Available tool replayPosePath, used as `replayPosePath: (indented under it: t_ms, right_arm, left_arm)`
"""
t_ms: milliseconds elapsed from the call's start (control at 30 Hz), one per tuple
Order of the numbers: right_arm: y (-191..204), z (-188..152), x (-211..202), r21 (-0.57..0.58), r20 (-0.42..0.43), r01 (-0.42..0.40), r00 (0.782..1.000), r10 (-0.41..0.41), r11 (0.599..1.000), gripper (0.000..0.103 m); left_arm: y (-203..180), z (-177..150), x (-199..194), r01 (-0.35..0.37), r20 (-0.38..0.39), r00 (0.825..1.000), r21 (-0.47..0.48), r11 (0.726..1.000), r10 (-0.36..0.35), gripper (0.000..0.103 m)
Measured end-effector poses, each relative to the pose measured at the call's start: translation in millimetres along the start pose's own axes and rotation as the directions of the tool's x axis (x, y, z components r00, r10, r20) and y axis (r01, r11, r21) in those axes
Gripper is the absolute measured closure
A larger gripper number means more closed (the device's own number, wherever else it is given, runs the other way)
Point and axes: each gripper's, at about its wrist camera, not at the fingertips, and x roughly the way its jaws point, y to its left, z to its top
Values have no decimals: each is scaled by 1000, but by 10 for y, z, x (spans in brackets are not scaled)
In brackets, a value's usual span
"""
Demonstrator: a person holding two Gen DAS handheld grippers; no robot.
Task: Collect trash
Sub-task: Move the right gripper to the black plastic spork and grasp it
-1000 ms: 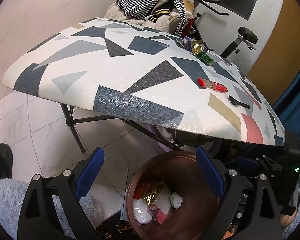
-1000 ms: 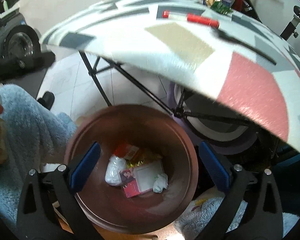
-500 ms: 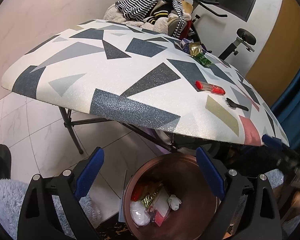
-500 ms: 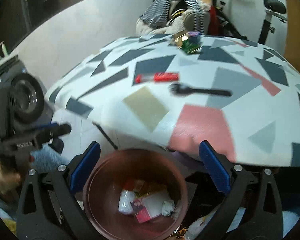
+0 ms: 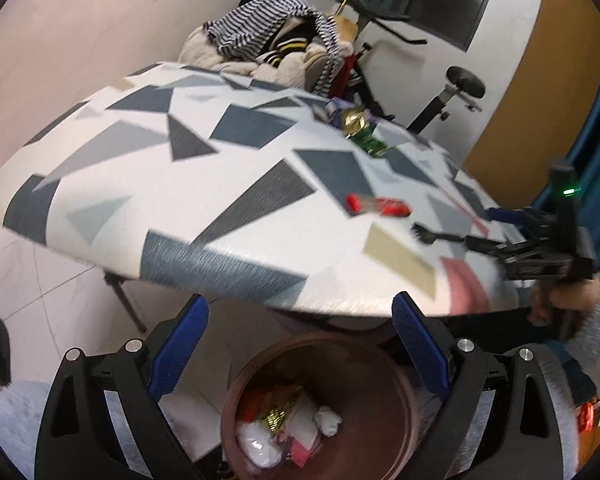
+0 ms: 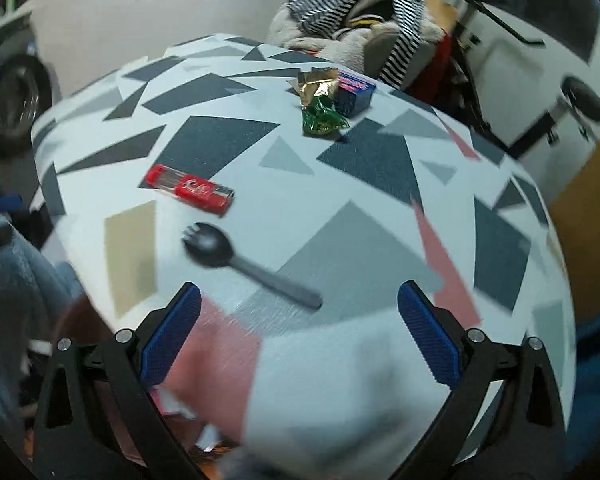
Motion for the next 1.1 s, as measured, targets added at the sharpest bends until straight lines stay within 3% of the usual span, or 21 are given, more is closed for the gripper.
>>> replayPosePath:
  t_ms: [133, 200, 267, 367, 433, 567, 667, 733, 867, 933, 1100]
  right_arm:
    - [-53, 91, 216, -48, -55, -67, 996, 64, 997, 12]
    - [-59, 130, 299, -65, -77, -84, 994, 79, 994, 24]
    - [-64, 155, 336, -68, -69, -123, 991, 119, 990, 27]
    - [-82, 163, 381, -37, -61, -209, 977, 206, 977, 47]
    - [-52, 159, 366, -38, -53, -235, 971, 233, 971, 52]
    - [58, 157, 321, -63, -69, -303, 952, 299, 951, 87]
    - [127, 138, 270, -79, -64, -321, 946, 317, 944, 90]
    - [94, 122, 227, -30, -23, -318, 948, 317, 948, 90]
    - [-166, 34, 85, 189, 116, -315, 948, 297, 930, 90]
    - [-263, -57, 7, 295, 185, -309, 947, 264, 904, 90]
    - [-303, -176, -112, 402, 272, -316, 937, 217, 859, 90]
  left_arm:
    - [-34, 104, 46, 34, -10, 999, -17, 999, -34, 12]
    - [-43, 150, 76, 51, -16, 999, -30, 998, -51, 12]
    - [-57, 205, 108, 66, -23, 997, -45, 997, -67, 12]
    - [-100, 275, 166, 78, -32, 996, -31, 996, -79, 12]
    - [-126, 309, 203, 78, -34, 996, -18, 997, -79, 12]
    - [-178, 371, 294, 81, -44, 996, 12, 997, -81, 12]
    - [-227, 420, 374, 77, -57, 996, 51, 996, -74, 12]
    - [-257, 461, 420, 77, -63, 995, 75, 994, -72, 12]
    - [-384, 564, 570, 82, -78, 995, 163, 983, -70, 14]
    - [-489, 645, 715, 89, -100, 993, 225, 970, -68, 23]
    - [-762, 867, 1140, 95, -159, 986, 361, 928, -40, 38]
